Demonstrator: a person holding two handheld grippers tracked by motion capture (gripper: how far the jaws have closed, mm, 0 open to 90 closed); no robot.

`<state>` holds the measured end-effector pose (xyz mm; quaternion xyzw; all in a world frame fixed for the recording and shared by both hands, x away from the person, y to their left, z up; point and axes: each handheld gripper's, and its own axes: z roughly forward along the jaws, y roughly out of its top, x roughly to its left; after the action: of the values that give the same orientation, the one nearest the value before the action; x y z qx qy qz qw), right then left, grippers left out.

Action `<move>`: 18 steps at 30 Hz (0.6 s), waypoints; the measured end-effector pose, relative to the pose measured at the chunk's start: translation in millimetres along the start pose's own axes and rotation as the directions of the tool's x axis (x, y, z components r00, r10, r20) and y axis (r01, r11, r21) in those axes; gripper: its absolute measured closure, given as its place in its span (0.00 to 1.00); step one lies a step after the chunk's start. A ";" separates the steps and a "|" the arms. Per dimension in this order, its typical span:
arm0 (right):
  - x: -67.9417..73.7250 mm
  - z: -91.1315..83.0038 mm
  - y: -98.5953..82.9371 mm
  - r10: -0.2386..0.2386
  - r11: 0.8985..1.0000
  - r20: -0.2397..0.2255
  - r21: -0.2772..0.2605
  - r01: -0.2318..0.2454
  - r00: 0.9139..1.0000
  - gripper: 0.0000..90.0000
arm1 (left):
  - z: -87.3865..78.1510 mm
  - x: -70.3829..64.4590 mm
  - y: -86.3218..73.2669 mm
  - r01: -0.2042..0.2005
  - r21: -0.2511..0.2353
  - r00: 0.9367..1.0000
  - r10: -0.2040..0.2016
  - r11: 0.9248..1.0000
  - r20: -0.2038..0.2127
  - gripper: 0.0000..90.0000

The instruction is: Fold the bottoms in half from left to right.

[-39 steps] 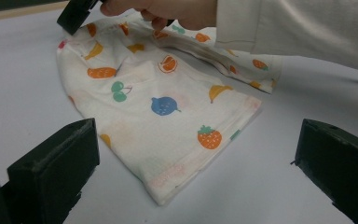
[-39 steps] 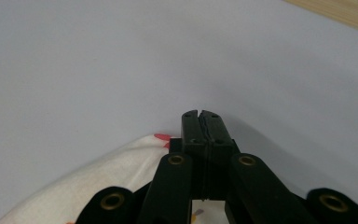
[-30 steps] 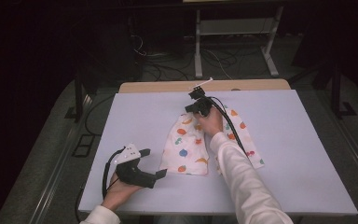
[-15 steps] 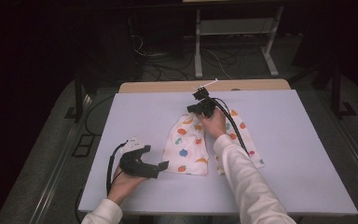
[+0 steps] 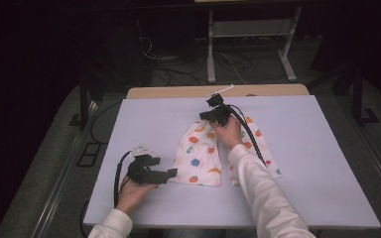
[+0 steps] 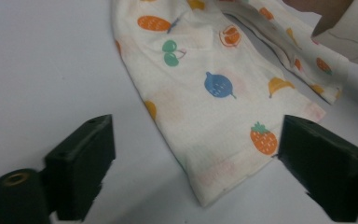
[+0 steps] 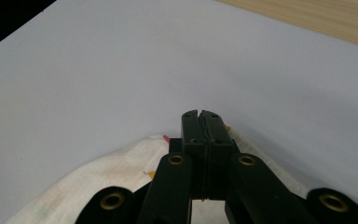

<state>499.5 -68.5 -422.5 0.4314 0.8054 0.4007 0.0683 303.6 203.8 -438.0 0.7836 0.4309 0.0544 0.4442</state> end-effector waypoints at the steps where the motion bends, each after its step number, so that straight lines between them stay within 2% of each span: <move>1: 0.0 0.2 -0.5 0.001 1.000 0.001 0.000 -0.001 1.000 0.98 | 0.5 1.3 -0.9 0.007 0.008 1.000 -0.007 1.000 0.003 0.16; 6: -0.3 1.0 -2.7 0.009 1.000 -0.006 0.003 -0.009 1.000 0.98 | 0.4 6.0 -3.5 0.049 0.018 0.999 -0.049 0.999 0.015 0.18; 18: -0.6 -0.9 -3.3 0.011 1.000 -0.009 -0.002 -0.011 1.000 0.98 | 1.4 7.0 -7.9 0.059 0.067 0.996 -0.063 0.996 0.067 0.32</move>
<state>497.3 -70.4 -424.4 0.4341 0.8028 0.4038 0.0631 303.6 209.9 -446.8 0.7855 0.4406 0.0000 0.4346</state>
